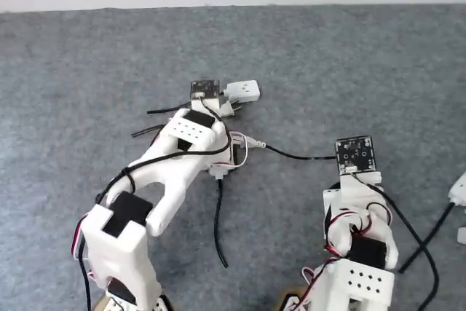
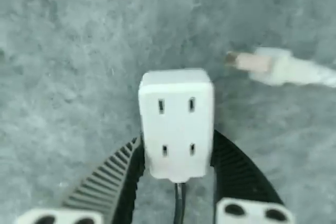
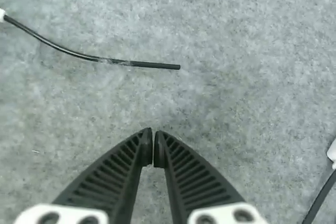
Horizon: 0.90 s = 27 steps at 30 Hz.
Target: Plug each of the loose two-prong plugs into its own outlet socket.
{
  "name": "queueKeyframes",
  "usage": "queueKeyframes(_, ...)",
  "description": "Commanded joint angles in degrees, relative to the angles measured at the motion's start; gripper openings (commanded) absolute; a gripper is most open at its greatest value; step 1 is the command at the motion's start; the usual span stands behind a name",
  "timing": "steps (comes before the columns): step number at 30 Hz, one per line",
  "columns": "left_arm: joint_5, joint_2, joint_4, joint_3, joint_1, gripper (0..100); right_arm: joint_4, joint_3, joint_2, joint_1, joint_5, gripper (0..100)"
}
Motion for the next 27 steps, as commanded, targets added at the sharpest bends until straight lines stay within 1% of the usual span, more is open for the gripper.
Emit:
queueKeyframes(1, -0.62, -1.49, 0.62, -0.22, -0.18, 20, 0.04, -0.35, -0.66, -0.48, 0.88, 0.9)
queueKeyframes(5, -2.37, -5.45, 0.62, 1.01, -0.18, 20, 0.04, -0.35, -0.66, -0.48, 0.88, 0.9)
queueKeyframes(8, -4.92, -13.27, -0.26, 5.14, -0.44, 20, 0.04, -0.35, -0.66, -0.48, 0.88, 0.9)
queueKeyframes(13, -11.16, -27.60, -6.77, 17.19, 0.97, 19, -0.04, -0.35, -0.66, -0.57, 0.53, 0.9)
queueKeyframes(15, -11.96, -32.35, -9.49, 21.76, 1.49, 19, -0.04, -0.44, -0.66, -0.57, 0.26, 0.9)
queueKeyframes(16, -11.60, -34.46, -10.64, 23.60, 1.32, 19, -0.13, -0.53, -0.66, -0.57, -0.97, 0.9)
queueKeyframes(18, -10.73, -37.98, -12.31, 26.77, 1.05, 19, -0.40, -0.79, -0.66, -0.57, -5.89, 1.2)
queueKeyframes(21, -10.46, -41.49, -13.01, 29.93, -0.97, 19, -0.48, -1.41, -0.66, -0.57, -12.48, 1.9)
queueKeyframes(25, -10.90, -42.73, -13.10, 31.87, -6.68, 19, -0.48, -1.85, -0.66, -0.66, -24.62, 9.0)
queueKeyframes(27, -11.52, -42.90, -13.10, 32.75, -10.37, 19, -0.48, -1.41, -0.66, -3.12, -28.40, 11.7)
